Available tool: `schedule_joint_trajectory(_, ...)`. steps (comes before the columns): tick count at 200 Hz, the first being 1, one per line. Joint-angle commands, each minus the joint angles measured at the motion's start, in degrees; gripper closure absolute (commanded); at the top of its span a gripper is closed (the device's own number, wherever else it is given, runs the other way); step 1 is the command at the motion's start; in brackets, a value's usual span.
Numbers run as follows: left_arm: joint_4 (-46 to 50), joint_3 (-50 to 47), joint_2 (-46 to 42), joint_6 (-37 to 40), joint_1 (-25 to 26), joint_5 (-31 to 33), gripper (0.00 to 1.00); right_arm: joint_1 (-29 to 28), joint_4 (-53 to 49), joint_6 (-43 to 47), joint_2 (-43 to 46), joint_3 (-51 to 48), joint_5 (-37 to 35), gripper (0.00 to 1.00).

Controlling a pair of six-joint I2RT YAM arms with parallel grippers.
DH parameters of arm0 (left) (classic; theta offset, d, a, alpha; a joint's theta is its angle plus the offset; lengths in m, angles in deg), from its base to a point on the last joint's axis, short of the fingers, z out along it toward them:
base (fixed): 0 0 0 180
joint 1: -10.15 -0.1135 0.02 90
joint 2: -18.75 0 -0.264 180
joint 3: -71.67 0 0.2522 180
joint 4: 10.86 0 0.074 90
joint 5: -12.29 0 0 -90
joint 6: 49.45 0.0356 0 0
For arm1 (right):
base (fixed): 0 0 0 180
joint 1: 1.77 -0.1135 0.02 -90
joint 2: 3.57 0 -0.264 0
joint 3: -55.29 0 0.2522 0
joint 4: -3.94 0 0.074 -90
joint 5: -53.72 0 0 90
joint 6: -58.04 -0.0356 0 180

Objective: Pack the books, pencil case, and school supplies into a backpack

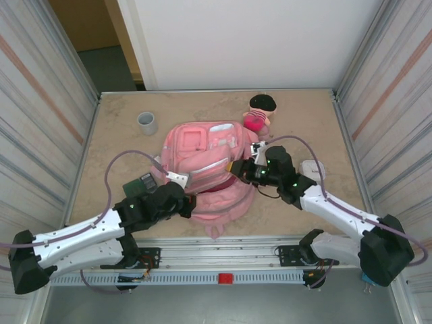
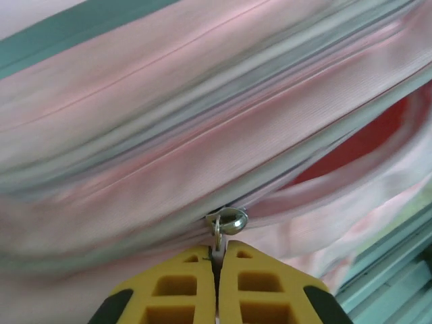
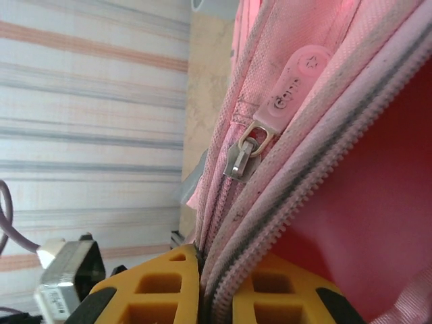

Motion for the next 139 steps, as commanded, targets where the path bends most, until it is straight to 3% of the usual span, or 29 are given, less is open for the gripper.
schedule_joint_trajectory(1,1.44,-1.75,-2.69,2.65,-0.76,3.82,1.00,2.31,-0.13,3.21,4.42,-0.50,0.34,0.79)
schedule_joint_trajectory(27,-11.16,-3.52,-2.56,7.16,-0.79,-2.69,1.00,-1.41,4.99,-1.10,4.96,-3.44,-4.01,0.42)
schedule_joint_trajectory(42,-15.61,-3.06,-0.73,8.36,-0.84,-5.06,1.00,-5.51,7.07,-1.83,4.33,-3.94,-8.06,0.36)
schedule_joint_trajectory(70,-17.56,0.00,3.11,10.56,-0.84,-8.82,1.00,-11.77,10.57,-5.36,1.79,-4.41,-15.48,0.34)
schedule_joint_trajectory(99,-18.13,1.54,5.03,10.84,-0.84,-10.60,1.00,-15.24,11.62,-4.93,-1.82,-3.02,-19.47,0.39)
schedule_joint_trajectory(124,-13.21,1.98,4.20,9.70,-0.84,-6.30,1.00,-14.32,9.13,-2.90,-2.44,-1.86,-18.36,0.67)
schedule_joint_trajectory(139,-9.89,1.43,2.83,8.70,-0.88,-3.22,1.00,-11.85,7.64,-0.58,-1.08,-2.00,-15.82,0.77)
